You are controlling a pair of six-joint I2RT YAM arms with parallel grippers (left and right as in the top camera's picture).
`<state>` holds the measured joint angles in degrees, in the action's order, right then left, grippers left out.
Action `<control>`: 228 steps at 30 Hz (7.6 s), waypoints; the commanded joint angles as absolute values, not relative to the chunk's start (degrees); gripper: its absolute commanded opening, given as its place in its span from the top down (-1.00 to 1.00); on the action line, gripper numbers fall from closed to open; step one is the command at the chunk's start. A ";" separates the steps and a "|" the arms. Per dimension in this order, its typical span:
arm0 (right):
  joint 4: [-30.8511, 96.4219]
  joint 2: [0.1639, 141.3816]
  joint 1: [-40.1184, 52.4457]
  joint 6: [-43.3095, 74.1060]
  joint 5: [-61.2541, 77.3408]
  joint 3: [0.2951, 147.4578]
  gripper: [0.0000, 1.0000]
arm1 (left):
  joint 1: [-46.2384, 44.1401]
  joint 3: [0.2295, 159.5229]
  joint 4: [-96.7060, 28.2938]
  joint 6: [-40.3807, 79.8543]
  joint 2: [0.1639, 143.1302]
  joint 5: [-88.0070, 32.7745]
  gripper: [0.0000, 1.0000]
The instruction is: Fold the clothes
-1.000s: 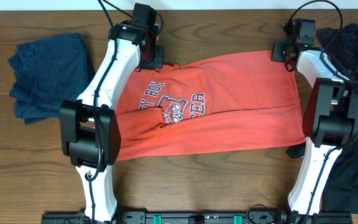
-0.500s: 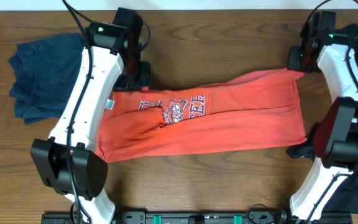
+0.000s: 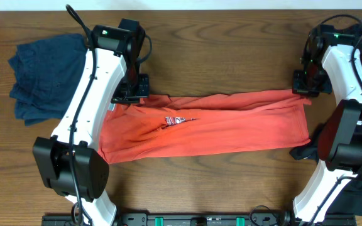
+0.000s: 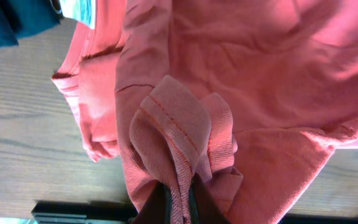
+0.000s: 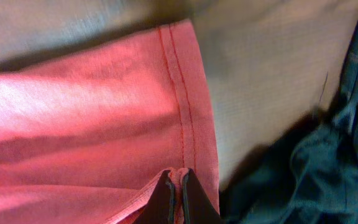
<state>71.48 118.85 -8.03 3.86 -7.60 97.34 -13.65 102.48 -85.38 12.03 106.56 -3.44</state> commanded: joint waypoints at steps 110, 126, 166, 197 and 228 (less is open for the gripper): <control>56.10 118.39 -4.86 1.61 5.80 73.17 0.55 | -23.33 87.48 -70.87 19.75 106.74 -14.06 -0.17; 56.62 118.39 -4.86 1.61 5.80 73.17 0.53 | -25.26 75.42 -55.51 19.64 106.15 -11.57 0.88; 57.01 118.39 -4.86 1.63 5.19 73.17 0.50 | -11.29 77.03 -46.09 21.78 103.31 3.05 -0.15; 57.21 118.39 -4.86 1.61 4.51 73.17 0.49 | -7.05 74.43 -64.49 42.81 108.49 12.01 0.88; 57.04 118.39 -4.91 1.63 4.51 73.17 0.46 | -8.71 76.29 -49.95 25.06 107.92 10.98 0.16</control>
